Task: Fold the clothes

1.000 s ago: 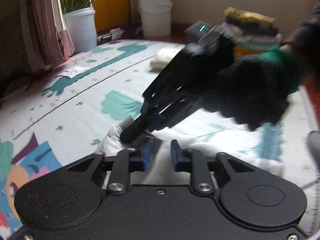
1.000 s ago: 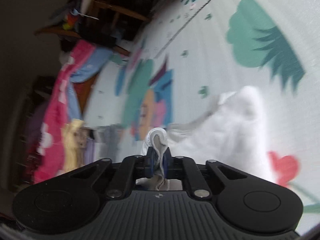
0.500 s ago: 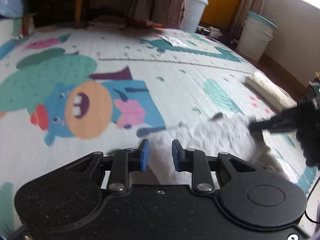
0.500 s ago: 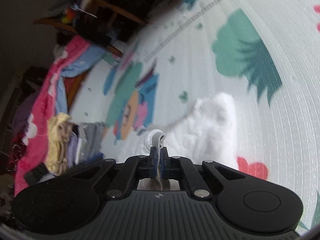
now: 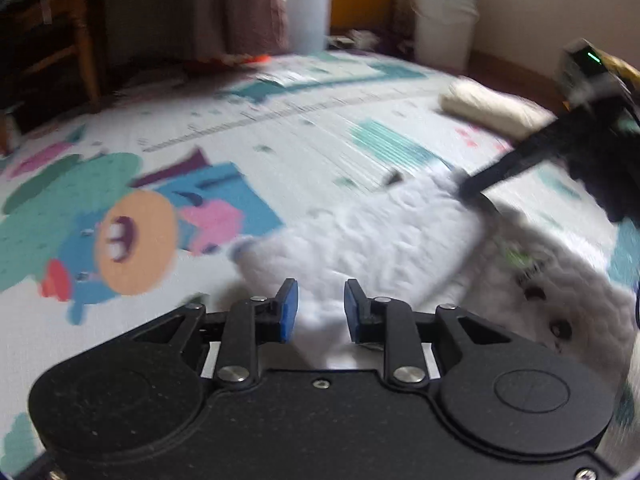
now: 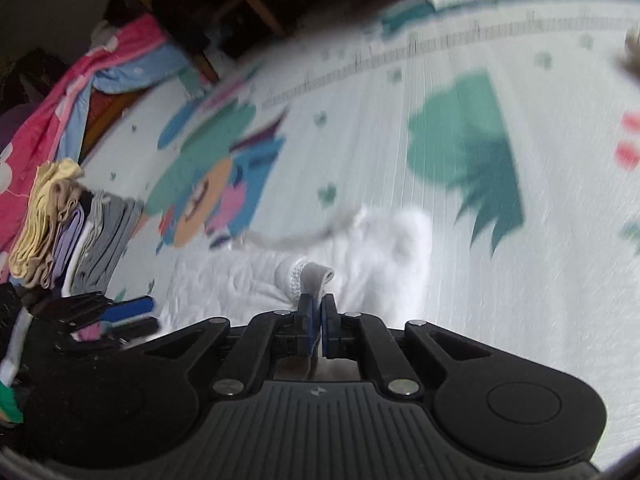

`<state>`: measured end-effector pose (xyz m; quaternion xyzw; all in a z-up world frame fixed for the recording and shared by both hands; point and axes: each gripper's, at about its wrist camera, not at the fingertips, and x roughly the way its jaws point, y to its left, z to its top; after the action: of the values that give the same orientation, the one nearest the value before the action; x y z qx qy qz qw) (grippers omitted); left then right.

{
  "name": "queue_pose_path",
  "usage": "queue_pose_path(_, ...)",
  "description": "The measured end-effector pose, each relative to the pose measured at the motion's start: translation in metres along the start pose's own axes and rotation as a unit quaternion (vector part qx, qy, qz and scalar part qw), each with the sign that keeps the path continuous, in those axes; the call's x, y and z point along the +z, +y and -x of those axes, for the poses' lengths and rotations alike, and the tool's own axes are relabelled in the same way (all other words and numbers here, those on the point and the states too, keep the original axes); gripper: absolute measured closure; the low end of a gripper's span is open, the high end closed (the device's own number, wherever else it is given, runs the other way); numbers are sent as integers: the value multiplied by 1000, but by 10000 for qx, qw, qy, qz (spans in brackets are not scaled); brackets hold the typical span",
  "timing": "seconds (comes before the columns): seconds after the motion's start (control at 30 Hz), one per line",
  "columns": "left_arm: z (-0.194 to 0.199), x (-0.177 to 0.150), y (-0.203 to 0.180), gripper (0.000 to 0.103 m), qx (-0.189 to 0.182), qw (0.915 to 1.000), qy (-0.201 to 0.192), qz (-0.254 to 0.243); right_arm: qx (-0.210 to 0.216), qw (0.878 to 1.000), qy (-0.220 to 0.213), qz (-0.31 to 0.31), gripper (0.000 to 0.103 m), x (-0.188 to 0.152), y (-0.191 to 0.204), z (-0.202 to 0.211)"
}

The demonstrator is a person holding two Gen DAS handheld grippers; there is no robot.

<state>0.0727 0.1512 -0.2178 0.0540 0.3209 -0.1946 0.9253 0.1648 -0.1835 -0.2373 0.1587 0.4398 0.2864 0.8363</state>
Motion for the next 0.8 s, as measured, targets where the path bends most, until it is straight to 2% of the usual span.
queue_pose_path(0.1, -1, 2, 9, 79, -38, 9999, -36, 138, -401, 9957, -473, 687, 93, 2, 20, 15)
queue_pose_path(0.2, -12, -5, -1, 79, -258, 9996, 64, -17, -373, 9841, -649, 1611, 93, 6, 48, 12)
queue_pose_path(0.27, -26, -16, -14, 80, -443, 9983, 318, -225, -183, 9722, -468, 2285, 93, 1, 65, 0)
queue_pose_path(0.3, -29, -25, -19, 79, -408, 9985, 167, -329, -121, 9657, -273, 2578, 93, -3, 70, -10)
queue_pose_path(0.33, -29, -28, -19, 79, -407, 9986, 68, -335, -159, 9614, 115, 2746, 90, -9, 69, -25)
queue_pose_path(0.37, -30, -29, -17, 79, -443, 9986, 42, -299, -319, 9568, 494, 2846, 90, -16, 64, -41)
queue_pose_path(0.4, -29, -24, -15, 79, -479, 9985, 135, -230, -341, 9536, 541, 2944, 90, -21, 56, -46)
queue_pose_path(0.47, -25, -11, -11, 79, -554, 9980, 279, -124, -207, 9535, 426, 2977, 90, -18, 49, -40)
queue_pose_path(0.5, -21, -4, -11, 79, -593, 9979, 221, -124, -277, 9547, 385, 2937, 90, -15, 51, -36)
queue_pose_path(0.57, -17, 6, -13, 78, -635, 9976, 26, -270, -214, 9552, 26, 2951, 89, -13, 56, -21)
queue_pose_path(0.6, -20, 12, -12, 77, -651, 9974, -47, -293, -163, 9539, -108, 2993, 84, -13, 58, -16)
queue_pose_path(0.63, -25, 18, -11, 70, -667, 9973, -107, -289, -164, 9514, -137, 3073, 82, -15, 61, -15)
queue_pose_path(0.67, -31, 22, -12, 59, -708, 9968, -165, -329, -154, 9484, -145, 3165, 80, -16, 64, -15)
queue_pose_path(0.73, -44, 26, -16, 46, -851, 9949, -218, -496, -218, 9462, -18, 3229, 71, -17, 62, -22)
queue_pose_path(0.8, -67, 19, -26, 43, -1008, 9910, 125, -868, -324, 9463, 129, 3213, 68, -18, 58, -29)
